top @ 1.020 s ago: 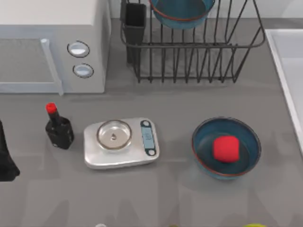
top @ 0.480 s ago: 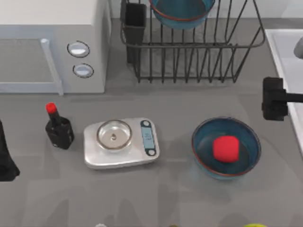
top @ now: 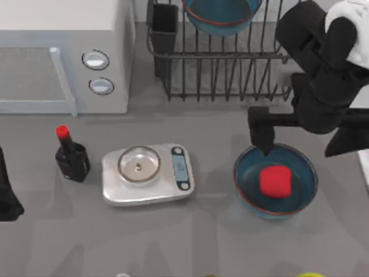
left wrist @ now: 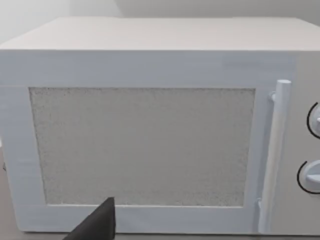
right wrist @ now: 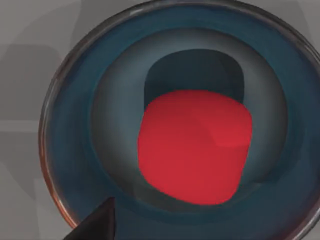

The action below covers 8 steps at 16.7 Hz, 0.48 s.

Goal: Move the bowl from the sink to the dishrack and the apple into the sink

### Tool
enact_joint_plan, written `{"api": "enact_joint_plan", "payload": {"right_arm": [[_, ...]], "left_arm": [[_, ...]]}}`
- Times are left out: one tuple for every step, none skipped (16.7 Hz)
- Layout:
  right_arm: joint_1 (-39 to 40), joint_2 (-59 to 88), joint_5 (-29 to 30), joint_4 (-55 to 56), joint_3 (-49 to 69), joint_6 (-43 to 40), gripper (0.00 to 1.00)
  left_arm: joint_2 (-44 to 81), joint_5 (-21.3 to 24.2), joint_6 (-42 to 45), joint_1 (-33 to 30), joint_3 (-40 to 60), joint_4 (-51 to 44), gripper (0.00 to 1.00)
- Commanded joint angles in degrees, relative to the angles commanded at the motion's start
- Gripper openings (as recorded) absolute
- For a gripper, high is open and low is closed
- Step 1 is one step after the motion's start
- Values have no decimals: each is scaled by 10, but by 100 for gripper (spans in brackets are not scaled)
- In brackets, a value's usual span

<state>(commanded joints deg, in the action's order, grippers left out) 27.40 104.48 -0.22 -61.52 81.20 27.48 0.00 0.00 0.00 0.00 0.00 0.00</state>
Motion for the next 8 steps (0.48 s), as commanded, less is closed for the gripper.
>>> {"api": "enact_joint_plan", "payload": {"right_arm": [[6,24,0,-14,18,6,100],[10,43,0,-25,34,12,100],[13,57,1,-33,46,17,100],[14,66,2,-38,54,21,100],[15,69,3,-41,58,23,100],[15,69,3,-41,58,23,100],[15,69,3,-41,58,23,100],[15,69,3,-41,58,23,100]], "left_arm": [[0,0,0,0,0,0,100],[0,0,0,0,0,0,100],[0,0,0,0,0,0,100],[0,0,0,0,0,0,100],[0,0,0,0,0,0,100],[0,0,0,0,0,0,100],[0,0,0,0,0,0,100],[0,0,0,0,0,0,100]]}}
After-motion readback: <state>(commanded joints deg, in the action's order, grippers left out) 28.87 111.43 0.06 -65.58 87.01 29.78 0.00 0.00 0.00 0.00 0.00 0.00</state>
